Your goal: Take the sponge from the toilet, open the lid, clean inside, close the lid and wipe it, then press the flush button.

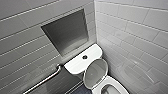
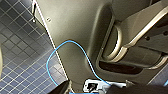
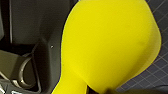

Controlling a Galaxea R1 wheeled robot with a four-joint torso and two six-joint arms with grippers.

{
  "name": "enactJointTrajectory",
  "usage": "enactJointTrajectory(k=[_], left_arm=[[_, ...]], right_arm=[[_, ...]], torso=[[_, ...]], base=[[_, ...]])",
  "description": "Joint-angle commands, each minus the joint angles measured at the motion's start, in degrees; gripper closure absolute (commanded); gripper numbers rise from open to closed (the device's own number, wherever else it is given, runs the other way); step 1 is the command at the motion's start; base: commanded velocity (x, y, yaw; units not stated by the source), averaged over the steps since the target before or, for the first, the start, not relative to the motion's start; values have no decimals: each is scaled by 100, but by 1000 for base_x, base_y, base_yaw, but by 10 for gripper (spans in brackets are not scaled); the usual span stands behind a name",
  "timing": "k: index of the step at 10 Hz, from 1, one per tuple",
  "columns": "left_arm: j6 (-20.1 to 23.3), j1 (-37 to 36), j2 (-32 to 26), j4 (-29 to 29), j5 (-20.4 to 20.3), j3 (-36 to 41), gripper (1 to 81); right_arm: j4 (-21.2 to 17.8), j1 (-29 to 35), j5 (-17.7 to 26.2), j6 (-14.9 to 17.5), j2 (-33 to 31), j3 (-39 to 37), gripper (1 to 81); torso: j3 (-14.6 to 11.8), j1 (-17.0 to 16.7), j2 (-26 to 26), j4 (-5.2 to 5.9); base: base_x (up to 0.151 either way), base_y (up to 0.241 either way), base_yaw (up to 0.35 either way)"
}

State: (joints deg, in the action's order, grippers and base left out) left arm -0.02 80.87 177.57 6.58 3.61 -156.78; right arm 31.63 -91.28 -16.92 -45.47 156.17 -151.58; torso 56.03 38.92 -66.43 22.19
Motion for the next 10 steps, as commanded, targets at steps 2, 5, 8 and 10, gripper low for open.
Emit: enactJointTrajectory(k=[2, 5, 8, 10], left_arm=[[11, -14, -325, -78, 527, 435, 10], [11, -172, -1107, -227, 492, 1753, 10], [2, -628, -1751, -280, 500, 2828, 10], [2, -989, -2313, -500, 553, 3698, 10]], right_arm=[[-3386, -510, 283, 3731, 566, 14, 811], [-3806, -370, 734, 4388, 532, 462, 811], [-3664, -316, 752, 4398, 637, 543, 811], [-3673, -159, 1042, 4398, 813, 376, 811]], torso=[[0, 0, 0, 0], [-5, 0, -2, 0], [-5, 0, -2, 0], [-7, 0, -2, 0]], base=[[0, 0, 0], [0, 0, 0], [0, 0, 0], [0, 0, 0]])
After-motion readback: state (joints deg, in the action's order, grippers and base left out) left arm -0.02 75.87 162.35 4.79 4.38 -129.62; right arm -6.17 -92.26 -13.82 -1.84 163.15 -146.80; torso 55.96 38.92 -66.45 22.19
